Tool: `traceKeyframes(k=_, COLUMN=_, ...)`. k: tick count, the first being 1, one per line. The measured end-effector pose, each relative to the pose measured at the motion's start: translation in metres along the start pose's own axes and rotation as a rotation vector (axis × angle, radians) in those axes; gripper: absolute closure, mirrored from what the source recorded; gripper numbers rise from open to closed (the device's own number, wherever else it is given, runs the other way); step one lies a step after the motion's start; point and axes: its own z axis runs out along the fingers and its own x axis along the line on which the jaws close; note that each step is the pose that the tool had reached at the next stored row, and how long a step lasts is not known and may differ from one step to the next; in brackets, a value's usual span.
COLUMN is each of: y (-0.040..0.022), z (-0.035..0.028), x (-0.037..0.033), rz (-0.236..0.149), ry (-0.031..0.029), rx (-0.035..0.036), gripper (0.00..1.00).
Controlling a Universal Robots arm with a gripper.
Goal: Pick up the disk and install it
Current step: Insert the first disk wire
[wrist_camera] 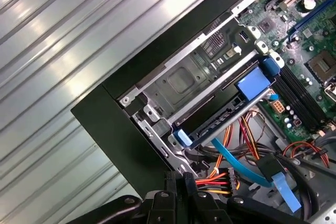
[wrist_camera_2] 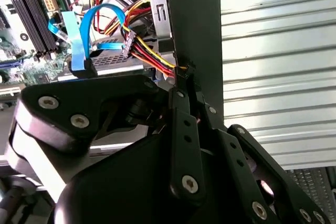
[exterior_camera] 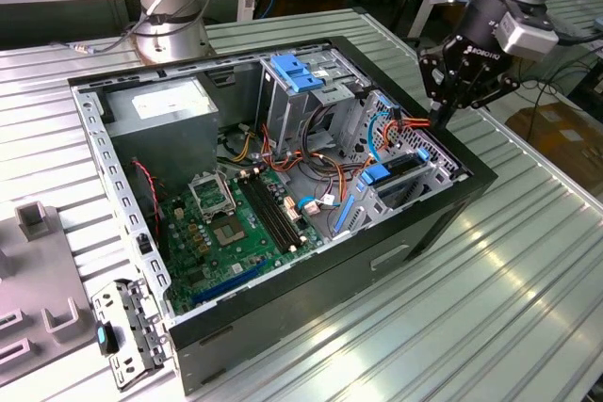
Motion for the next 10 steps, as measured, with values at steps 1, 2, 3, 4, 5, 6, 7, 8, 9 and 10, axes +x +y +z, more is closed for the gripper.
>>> traceKeyframes(k=1, y=0.0001, z=0.0000, x=-0.0002, rz=0.015, ry=-0.0005, rx=-0.0001, gripper=0.82)
traceKeyframes(k=2, y=0.0002, z=0.0000, x=-0.0003, rz=0.026, ry=-0.0010, rx=-0.0001, gripper=0.82)
traceKeyframes(k=3, y=0.0003, z=0.0001, x=-0.0003, rz=0.037, ry=-0.0014, rx=-0.0001, gripper=0.82)
traceKeyframes(k=4, y=0.0004, z=0.0001, x=-0.0005, rz=0.051, ry=-0.0020, rx=-0.0002, gripper=0.82)
traceKeyframes(k=5, y=0.0006, z=0.0001, x=-0.0007, rz=0.060, ry=-0.0022, rx=-0.0003, gripper=0.82)
traceKeyframes(k=6, y=0.0014, z=0.0000, x=-0.0018, rz=0.066, ry=-0.0024, rx=-0.0004, gripper=0.82)
traceKeyframes(k=7, y=0.0025, z=0.0001, x=-0.0030, rz=0.068, ry=-0.0026, rx=-0.0003, gripper=0.82)
traceKeyframes(k=8, y=0.0040, z=0.0002, x=-0.0047, rz=0.070, ry=-0.0027, rx=-0.0004, gripper=0.82)
traceKeyframes(k=9, y=0.0053, z=0.0002, x=-0.0062, rz=0.073, ry=-0.0028, rx=-0.0004, gripper=0.82)
traceKeyframes(k=10, y=0.0060, z=0.0003, x=-0.0070, rz=0.077, ry=-0.0028, rx=-0.0004, gripper=0.82)
